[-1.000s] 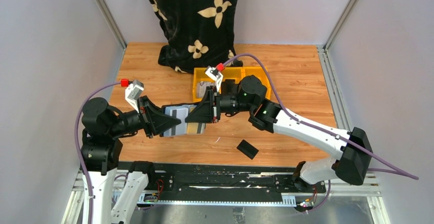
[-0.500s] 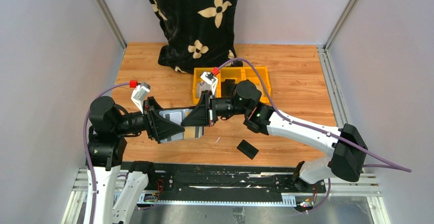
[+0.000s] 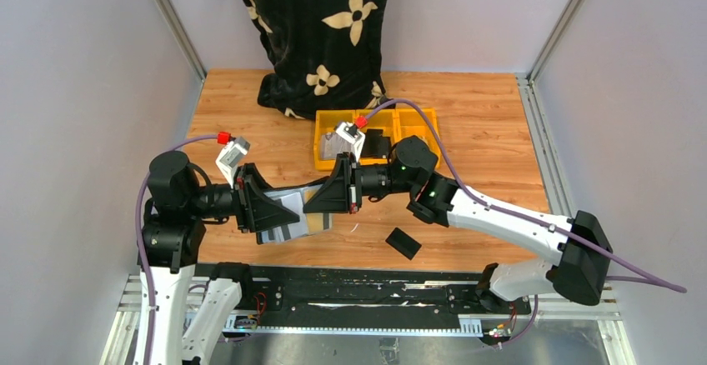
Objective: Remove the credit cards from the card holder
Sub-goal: Remove the credit card from the card holder.
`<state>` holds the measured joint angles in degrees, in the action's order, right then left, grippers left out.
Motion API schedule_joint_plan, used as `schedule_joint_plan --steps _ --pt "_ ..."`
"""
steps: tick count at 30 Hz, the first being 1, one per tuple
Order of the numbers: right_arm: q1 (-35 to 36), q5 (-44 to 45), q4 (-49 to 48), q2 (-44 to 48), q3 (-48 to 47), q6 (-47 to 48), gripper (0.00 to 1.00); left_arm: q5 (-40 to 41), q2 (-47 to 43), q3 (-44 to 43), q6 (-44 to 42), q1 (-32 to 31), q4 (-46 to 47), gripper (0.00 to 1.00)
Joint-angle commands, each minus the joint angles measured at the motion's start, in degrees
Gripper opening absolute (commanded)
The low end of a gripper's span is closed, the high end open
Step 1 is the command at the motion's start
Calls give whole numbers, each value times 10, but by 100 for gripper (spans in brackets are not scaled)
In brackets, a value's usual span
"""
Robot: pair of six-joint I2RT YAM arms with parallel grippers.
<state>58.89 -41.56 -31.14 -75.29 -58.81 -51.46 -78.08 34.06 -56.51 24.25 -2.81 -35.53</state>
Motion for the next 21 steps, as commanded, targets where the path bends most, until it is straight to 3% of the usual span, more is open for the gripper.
schedule_joint_plan --steps 1,7,10,11,13,16,21 --pt "-8 35 32 22 11 34 0 -52 2 -31 -18 -4 -29 31" --pt "-8 38 59 30 7 52 0 -56 5 -36 -17 -4 -30 28" --pt "-7 25 46 27 10 44 0 -51 4 -37 -18 -4 -30 21" --pt "-5 20 38 24 10 38 2 -44 4 -37 -19 -4 -28 17" --pt "0 12 21 19 7 30 14 -31 5 -37 -16 -4 -27 9" --pt "7 4 2 10 -1 22 26 -20 8 -39 -16 -4 -26 5" --pt "8 -12 -28 5 -6 2 30 -7 9 -40 -16 -4 -23 4"
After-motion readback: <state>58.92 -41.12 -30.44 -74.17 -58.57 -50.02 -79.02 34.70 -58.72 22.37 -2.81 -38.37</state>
